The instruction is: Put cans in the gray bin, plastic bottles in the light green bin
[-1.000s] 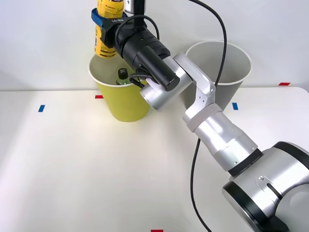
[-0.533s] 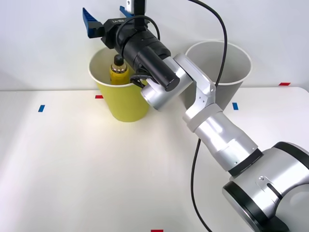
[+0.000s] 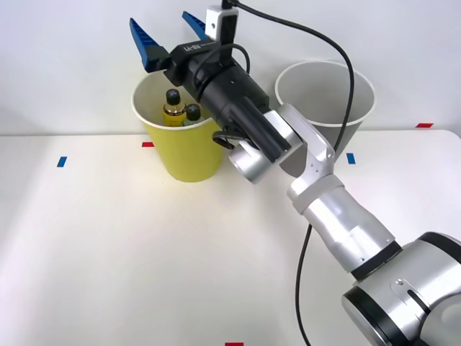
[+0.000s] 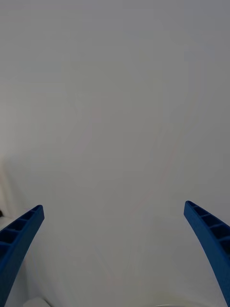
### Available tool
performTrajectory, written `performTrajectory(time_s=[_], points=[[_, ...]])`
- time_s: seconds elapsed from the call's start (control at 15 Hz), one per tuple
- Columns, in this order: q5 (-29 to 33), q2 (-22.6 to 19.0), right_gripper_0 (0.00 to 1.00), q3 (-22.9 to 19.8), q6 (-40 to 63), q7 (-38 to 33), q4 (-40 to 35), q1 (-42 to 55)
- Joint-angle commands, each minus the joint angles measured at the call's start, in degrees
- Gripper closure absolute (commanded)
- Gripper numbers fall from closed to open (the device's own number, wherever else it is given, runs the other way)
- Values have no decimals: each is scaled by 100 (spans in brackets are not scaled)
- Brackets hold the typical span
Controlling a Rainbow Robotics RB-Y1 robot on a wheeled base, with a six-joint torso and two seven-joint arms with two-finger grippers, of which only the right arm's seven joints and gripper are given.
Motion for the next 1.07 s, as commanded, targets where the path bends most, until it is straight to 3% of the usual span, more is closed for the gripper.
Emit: performTrajectory(time_s=[0.07,0.6,1.07], points=[[42,-202,0,-120,-1046,175,-35,456],[200,-817,0,-147,-1257,509,-1916,2091],[244,-1423,0,-191,-1433,720,-3569,4209]])
